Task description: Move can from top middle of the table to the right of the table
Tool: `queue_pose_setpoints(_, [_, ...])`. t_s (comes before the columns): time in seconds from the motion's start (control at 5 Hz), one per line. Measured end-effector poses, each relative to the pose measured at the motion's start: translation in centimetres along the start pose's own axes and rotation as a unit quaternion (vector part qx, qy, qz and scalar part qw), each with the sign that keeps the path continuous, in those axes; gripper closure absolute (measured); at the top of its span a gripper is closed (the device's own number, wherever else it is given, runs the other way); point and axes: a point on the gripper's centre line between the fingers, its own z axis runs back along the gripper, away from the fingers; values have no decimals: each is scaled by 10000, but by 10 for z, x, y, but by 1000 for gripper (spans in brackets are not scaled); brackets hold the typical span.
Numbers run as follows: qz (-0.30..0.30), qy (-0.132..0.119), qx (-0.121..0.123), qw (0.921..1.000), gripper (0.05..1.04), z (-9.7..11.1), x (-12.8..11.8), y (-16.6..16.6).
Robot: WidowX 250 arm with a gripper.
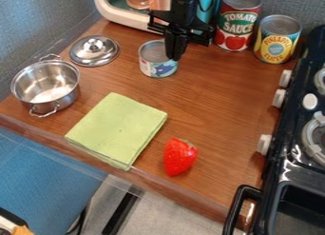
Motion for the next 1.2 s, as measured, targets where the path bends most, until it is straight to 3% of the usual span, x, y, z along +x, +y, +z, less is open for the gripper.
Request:
queue_pose_setpoints(0.2, [-6, 30, 52, 10000, 1026, 1, -1, 0])
queue_pose_setpoints(0.6, [54, -493, -394, 9980, 1030, 61, 2, 0])
queue_pose_setpoints(0.8, [-20, -658, -522, 9965, 1030, 79, -2, -4])
queue_pose_setpoints(1.0, [-177, -489, -578, 9970, 1008, 73, -13, -18])
queue_pose_setpoints(1.2, [-42, -352, -571, 9977, 860, 68, -15, -20])
